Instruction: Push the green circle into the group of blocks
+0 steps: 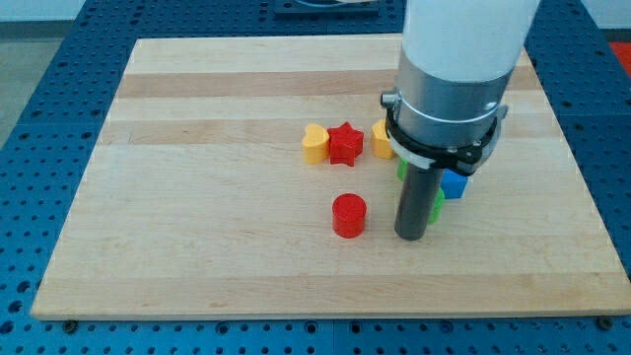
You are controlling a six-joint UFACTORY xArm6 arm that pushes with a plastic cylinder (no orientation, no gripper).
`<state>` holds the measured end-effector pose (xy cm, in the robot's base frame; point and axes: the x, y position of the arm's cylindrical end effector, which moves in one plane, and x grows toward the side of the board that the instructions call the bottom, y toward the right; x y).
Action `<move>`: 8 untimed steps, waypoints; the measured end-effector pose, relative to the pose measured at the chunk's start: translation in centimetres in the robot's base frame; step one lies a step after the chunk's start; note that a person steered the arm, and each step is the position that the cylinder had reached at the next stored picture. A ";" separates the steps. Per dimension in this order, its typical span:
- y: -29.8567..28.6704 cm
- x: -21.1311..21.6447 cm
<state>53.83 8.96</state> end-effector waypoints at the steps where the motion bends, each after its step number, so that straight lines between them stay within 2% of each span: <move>1: 1.6 0.0; 3: 4.0 -0.2; 8: 4.0 -0.7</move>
